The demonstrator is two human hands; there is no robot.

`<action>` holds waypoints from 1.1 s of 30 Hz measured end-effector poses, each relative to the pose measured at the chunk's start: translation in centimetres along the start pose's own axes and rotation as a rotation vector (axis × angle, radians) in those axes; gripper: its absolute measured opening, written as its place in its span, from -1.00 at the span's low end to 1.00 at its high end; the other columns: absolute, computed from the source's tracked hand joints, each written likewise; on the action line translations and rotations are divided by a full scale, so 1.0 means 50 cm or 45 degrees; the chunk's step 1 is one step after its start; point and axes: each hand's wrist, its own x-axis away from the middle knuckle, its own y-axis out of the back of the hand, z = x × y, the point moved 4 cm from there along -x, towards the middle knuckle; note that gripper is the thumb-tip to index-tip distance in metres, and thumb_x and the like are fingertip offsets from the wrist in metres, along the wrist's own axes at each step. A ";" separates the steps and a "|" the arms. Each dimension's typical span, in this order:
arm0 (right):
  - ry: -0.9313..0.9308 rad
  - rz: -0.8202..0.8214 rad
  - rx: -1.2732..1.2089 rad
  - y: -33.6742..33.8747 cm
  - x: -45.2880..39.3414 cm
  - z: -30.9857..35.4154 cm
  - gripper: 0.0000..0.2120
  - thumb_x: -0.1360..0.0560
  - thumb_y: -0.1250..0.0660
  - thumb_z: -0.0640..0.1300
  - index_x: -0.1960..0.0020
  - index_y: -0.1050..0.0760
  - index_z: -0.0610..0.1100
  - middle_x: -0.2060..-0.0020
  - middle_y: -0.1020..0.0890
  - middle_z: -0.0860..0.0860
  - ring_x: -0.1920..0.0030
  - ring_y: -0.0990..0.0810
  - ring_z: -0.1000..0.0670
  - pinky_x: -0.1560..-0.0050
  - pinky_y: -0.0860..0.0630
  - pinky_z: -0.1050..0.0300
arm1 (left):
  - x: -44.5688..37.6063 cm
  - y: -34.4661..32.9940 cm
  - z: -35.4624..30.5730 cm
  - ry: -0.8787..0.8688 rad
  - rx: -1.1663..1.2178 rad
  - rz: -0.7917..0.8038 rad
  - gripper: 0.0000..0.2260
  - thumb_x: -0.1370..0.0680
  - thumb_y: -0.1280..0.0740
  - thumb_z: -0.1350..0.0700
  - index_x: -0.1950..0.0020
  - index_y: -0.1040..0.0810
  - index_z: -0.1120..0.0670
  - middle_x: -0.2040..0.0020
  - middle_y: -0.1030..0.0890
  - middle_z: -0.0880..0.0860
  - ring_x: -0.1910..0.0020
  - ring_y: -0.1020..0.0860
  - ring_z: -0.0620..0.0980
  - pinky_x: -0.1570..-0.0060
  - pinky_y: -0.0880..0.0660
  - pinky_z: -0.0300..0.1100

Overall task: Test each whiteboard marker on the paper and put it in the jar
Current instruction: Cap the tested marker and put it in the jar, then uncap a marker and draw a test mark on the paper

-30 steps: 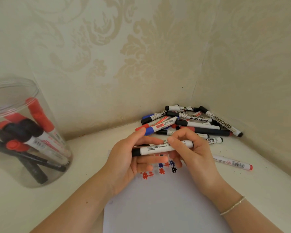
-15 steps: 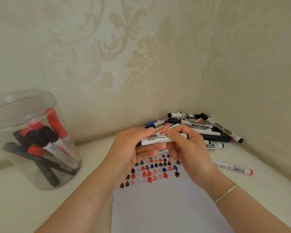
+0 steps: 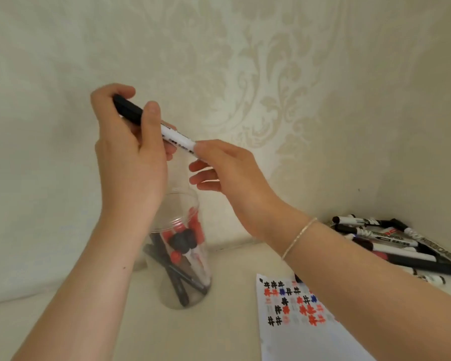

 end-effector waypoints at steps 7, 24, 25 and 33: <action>0.290 0.104 0.931 -0.049 -0.015 -0.049 -0.85 -0.56 -0.25 -0.09 -0.04 -0.50 -0.15 0.01 -0.58 -0.10 0.02 -0.53 -0.11 -0.05 -0.47 -0.02 | -0.023 0.025 0.030 -0.164 -0.659 0.347 -0.78 -0.63 -0.15 0.03 -0.25 -0.29 0.04 0.33 -0.56 0.09 0.36 -0.55 0.07 0.32 -0.48 0.06; -0.225 -0.080 0.476 0.057 -0.004 -0.153 -0.85 -0.55 -0.17 -0.24 0.02 -0.50 -0.09 0.00 -0.62 -0.12 -0.02 -0.62 -0.08 -0.08 -0.58 -0.04 | 0.026 -0.052 0.150 0.359 -1.077 1.510 -0.87 -0.48 -0.30 0.16 0.17 -0.62 -0.02 0.15 -0.64 -0.03 0.15 -0.61 -0.02 0.18 -0.52 -0.20; -0.233 -0.088 0.570 0.076 0.001 -0.161 -0.82 -0.54 -0.16 -0.27 0.03 -0.50 -0.08 0.01 -0.62 -0.11 -0.01 -0.61 -0.08 -0.07 -0.58 -0.02 | 0.031 -0.056 0.150 0.443 -1.064 1.628 -0.84 -0.50 -0.28 0.17 0.15 -0.64 0.00 0.12 -0.66 0.01 0.16 -0.63 0.00 0.16 -0.56 -0.17; -0.420 0.224 2.116 0.265 0.073 -0.223 -0.77 -0.54 -0.20 -0.23 -0.20 -0.38 -0.15 -0.15 -0.47 -0.09 -0.15 -0.46 -0.11 0.05 -0.33 0.13 | 0.005 -0.069 0.061 0.082 -1.111 0.990 -0.80 -0.57 -0.16 0.08 0.04 -0.59 -0.03 0.03 -0.63 0.01 0.06 -0.57 0.08 -0.02 -0.51 -0.03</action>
